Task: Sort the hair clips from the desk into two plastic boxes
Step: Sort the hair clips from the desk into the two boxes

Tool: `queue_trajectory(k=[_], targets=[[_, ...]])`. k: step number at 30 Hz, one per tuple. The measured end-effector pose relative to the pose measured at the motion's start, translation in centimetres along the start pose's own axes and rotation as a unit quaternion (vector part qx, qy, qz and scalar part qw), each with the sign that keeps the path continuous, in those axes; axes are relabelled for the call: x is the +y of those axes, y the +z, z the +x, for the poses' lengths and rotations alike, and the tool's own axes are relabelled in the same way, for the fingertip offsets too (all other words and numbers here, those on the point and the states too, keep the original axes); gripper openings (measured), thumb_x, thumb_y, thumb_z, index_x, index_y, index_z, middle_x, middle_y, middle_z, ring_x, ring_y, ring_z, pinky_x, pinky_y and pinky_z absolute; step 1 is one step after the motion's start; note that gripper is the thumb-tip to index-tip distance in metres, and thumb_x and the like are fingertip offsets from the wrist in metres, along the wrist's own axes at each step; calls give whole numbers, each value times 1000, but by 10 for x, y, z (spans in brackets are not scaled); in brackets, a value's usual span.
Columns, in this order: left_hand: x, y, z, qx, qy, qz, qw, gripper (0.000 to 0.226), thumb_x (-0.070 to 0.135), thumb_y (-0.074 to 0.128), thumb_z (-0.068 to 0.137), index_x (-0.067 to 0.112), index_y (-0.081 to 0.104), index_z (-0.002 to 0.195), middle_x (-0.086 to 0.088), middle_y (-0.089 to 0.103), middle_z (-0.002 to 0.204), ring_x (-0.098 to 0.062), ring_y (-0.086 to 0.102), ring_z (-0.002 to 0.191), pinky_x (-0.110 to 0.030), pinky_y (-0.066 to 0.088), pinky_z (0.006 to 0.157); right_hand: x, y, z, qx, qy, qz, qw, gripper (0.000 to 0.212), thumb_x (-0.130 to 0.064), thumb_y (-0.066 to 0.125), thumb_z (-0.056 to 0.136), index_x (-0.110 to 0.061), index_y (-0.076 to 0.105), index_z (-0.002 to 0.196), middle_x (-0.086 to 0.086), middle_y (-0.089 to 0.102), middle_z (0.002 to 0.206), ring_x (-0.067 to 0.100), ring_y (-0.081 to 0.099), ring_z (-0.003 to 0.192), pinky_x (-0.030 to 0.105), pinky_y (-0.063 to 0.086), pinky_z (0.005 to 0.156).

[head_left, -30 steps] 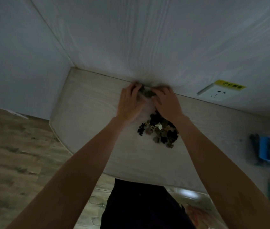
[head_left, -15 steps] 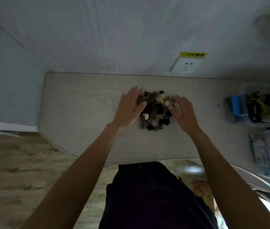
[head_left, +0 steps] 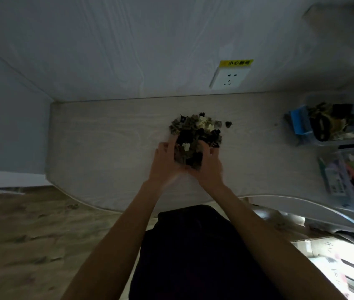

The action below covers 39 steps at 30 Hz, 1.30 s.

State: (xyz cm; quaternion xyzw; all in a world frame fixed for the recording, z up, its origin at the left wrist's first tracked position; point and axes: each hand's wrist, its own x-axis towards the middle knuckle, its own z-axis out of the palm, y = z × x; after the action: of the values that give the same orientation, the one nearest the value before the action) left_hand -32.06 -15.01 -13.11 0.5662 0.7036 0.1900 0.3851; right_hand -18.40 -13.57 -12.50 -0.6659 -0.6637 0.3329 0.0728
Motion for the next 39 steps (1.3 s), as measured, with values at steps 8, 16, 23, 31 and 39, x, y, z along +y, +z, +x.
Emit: queue_trajectory(k=[8,16,23,31,39], targets=[[7,-9,11,-17,27,-21,999,63,24,70,79,21,36,132,-11,42,125,-27,53,105,-26,40,80,-9,-8,6,-17,-26,12,999,54,-19,71,76,-13,42,122,16,37,124,34,51,102,31,41,73],[7,-3,12,-57,20,-38,997,58,23,68,82,22,42,133,-8,51,132,-23,48,121,-26,34,97,7,-20,14,-78,-83,78,990,58,-18,67,77,-22,40,129,14,49,124,30,53,105,33,44,77],[28,13,2,7,29,-26,999,44,20,65,84,21,51,126,-8,56,117,-20,53,109,-26,42,88,23,-44,14,-48,-86,85,992,43,-18,65,82,-20,53,123,12,48,124,25,55,106,43,51,89],[39,42,3,30,-49,6,998,46,23,66,82,15,53,125,-12,59,116,-26,56,107,-26,39,85,28,-51,20,-70,-98,45,992,42,-13,66,81,-13,54,122,16,49,123,31,53,106,38,43,89],[42,43,1,72,-37,-11,997,33,17,60,87,13,56,120,-10,59,116,-23,57,106,-24,41,85,27,-50,24,-70,-93,79,990,29,-19,64,83,-13,57,111,14,52,116,28,54,99,28,40,78]])
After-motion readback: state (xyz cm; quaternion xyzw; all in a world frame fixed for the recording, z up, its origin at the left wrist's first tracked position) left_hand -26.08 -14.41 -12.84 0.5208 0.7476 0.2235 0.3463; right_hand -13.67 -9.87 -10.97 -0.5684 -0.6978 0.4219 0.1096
